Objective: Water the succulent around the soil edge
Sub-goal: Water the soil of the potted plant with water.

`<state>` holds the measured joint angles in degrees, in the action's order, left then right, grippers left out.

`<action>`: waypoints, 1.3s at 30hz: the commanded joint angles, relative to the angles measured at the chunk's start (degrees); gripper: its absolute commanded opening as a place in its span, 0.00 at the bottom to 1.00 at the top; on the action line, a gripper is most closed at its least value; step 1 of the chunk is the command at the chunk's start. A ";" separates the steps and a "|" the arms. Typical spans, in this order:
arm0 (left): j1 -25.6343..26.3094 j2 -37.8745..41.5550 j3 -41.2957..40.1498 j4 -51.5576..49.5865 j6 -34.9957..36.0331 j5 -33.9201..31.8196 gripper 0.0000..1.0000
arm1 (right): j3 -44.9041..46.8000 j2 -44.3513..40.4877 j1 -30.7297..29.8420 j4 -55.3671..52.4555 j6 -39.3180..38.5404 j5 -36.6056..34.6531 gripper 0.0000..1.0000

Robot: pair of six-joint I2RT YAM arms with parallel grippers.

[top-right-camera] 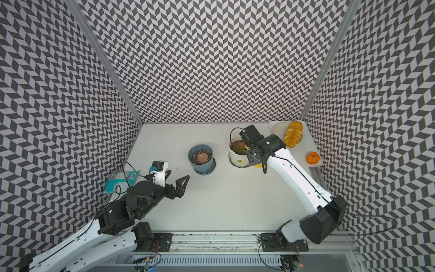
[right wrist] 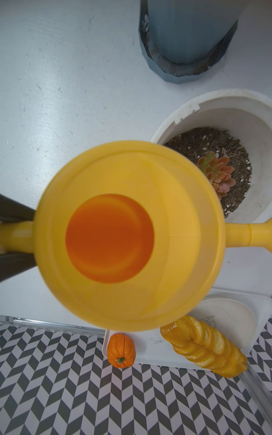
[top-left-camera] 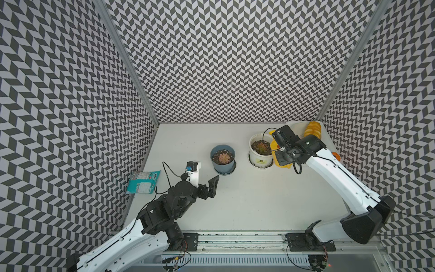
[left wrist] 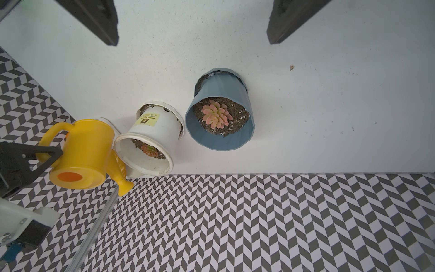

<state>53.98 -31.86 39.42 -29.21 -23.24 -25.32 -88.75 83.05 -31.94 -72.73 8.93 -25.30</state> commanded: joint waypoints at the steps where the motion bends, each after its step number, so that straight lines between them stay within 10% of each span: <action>1: 0.26 0.57 -0.28 0.62 0.04 -0.78 1.00 | 0.59 -2.65 -1.05 4.00 -2.81 -4.02 0.00; 39: 0.34 0.30 -0.34 0.65 0.03 -0.79 1.00 | -1.60 2.74 -1.19 3.26 -10.67 -7.95 0.00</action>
<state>54.02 -31.86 39.42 -29.21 -23.24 -25.54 -88.90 86.46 -32.84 -73.25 -1.28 -31.75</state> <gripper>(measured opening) 0.993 0.197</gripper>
